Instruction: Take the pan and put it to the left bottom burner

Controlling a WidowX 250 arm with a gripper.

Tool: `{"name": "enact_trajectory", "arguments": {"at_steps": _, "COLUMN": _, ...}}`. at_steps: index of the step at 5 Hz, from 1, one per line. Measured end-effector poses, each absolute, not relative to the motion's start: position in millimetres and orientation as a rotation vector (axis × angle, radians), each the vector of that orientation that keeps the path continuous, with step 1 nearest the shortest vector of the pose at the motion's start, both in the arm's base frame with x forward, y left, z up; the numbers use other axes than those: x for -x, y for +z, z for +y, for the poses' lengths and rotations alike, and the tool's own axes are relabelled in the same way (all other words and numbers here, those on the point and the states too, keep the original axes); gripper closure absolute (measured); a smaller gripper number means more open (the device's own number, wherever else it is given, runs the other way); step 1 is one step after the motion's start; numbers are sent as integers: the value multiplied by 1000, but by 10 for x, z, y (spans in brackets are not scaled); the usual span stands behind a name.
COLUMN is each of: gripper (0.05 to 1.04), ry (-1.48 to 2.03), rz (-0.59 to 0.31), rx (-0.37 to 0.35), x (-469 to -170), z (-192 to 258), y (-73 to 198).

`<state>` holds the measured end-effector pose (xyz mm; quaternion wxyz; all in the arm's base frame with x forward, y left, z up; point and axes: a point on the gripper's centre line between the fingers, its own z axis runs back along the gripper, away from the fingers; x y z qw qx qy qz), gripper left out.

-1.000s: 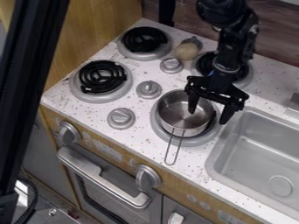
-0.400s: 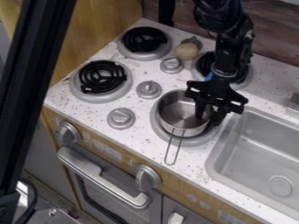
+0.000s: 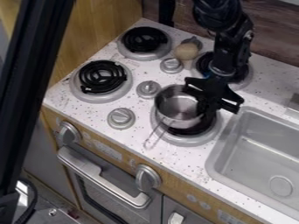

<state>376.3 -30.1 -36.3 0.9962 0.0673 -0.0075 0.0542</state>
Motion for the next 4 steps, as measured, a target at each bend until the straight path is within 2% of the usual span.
{"name": "enact_trajectory", "arguments": {"at_steps": 1, "gripper": 1016, "ry": 108, "rz": -58, "rx": -133, "x": -3734, "z": -180, "y": -209}}
{"name": "enact_trajectory", "arguments": {"at_steps": 2, "gripper": 1016, "ry": 114, "rz": -112, "rx": -198, "x": -3712, "z": 163, "y": -1}}
{"name": "enact_trajectory", "arguments": {"at_steps": 4, "gripper": 1016, "ry": 274, "rz": -65, "rx": -204, "x": -3655, "z": 938, "y": -47}}
